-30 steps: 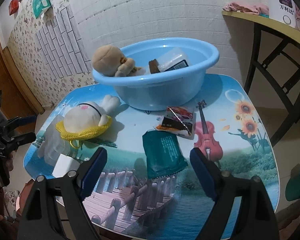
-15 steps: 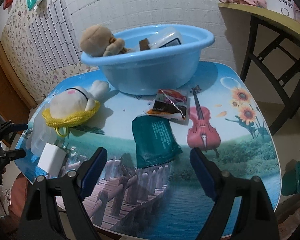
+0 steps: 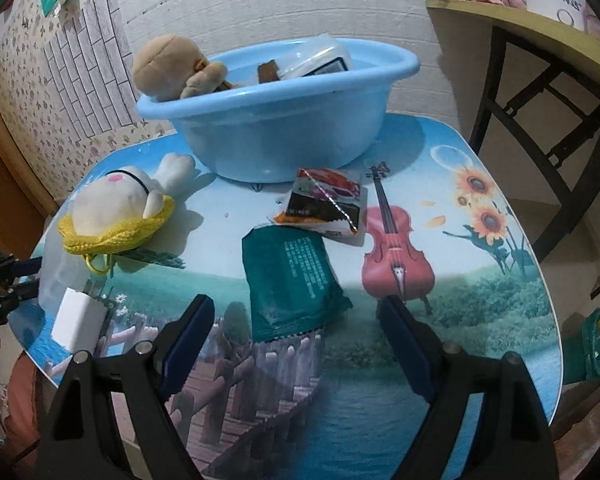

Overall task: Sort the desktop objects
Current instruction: 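Move the left gripper to the white plastic hook and grasp it, then lift the white hook with left gripper while right grasps the teal packet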

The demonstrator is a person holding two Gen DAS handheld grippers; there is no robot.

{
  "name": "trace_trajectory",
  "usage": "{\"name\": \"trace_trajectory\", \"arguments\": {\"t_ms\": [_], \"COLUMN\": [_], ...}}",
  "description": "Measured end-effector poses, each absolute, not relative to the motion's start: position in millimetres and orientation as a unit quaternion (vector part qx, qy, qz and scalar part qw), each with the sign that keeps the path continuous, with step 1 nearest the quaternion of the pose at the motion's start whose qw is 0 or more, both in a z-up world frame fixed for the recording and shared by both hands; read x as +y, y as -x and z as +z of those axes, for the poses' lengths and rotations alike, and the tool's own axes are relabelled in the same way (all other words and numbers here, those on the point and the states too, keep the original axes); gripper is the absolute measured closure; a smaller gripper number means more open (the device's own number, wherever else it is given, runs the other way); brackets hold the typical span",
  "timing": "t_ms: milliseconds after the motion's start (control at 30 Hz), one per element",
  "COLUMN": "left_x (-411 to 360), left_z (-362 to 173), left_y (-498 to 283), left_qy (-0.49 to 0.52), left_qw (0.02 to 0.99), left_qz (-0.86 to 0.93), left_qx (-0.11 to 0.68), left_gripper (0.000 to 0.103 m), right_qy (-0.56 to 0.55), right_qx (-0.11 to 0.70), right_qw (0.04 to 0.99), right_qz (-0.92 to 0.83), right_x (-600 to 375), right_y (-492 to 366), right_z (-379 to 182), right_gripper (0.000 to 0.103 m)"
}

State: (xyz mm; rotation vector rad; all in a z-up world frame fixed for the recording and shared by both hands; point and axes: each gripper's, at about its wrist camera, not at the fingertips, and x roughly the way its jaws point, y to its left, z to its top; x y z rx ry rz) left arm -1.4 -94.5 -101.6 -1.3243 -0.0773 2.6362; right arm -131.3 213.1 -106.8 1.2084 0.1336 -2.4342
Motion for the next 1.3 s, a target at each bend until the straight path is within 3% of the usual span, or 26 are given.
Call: {"name": "trace_trajectory", "arguments": {"t_ms": [167, 233, 267, 333, 567, 700, 733, 800, 833, 1300], "left_x": [-95, -96, -97, -97, -108, -102, -99, -94, -93, -94], "left_z": [-101, -101, -102, -101, -102, -103, -104, -106, -105, -53], "left_y": [2, 0, 0, -1, -8, -6, -6, -3, -3, 1], "left_qy": [0.447, 0.447, 0.448, 0.450, 0.455, 0.456, 0.454, 0.447, 0.440, 0.388], "left_qw": [0.094, 0.094, 0.094, 0.092, 0.078, 0.084, 0.084, 0.073, 0.065, 0.070], "left_qz": [0.889, 0.889, 0.889, 0.888, 0.886, 0.886, 0.887, 0.891, 0.896, 0.918], "left_qx": [-0.029, -0.030, -0.029, -0.028, -0.027, -0.023, -0.018, -0.009, -0.003, -0.041], "left_gripper": [0.056, 0.056, 0.056, 0.056, 0.054, 0.030, 0.028, 0.034, 0.057, 0.057], "right_qy": [-0.429, -0.422, -0.421, -0.427, -0.431, -0.434, -0.434, -0.431, -0.429, -0.360], "right_qx": [0.070, 0.082, 0.083, 0.078, 0.065, 0.058, 0.058, 0.056, 0.055, 0.020], "right_qw": [0.209, 0.210, 0.215, 0.226, 0.239, 0.236, 0.235, 0.233, 0.233, 0.263], "right_qz": [-0.876, -0.878, -0.877, -0.872, -0.868, -0.868, -0.868, -0.870, -0.871, -0.895], "right_x": [204, 202, 202, 203, 215, 221, 222, 223, 224, 227], "right_y": [144, 143, 142, 139, 118, 115, 116, 116, 115, 102], "right_z": [-112, -109, -109, -107, -104, -105, -105, -104, -103, -53], "right_gripper": [0.019, 0.038, 0.054, 0.056, 0.057, 0.057, 0.057, 0.057, 0.057, 0.057]}}
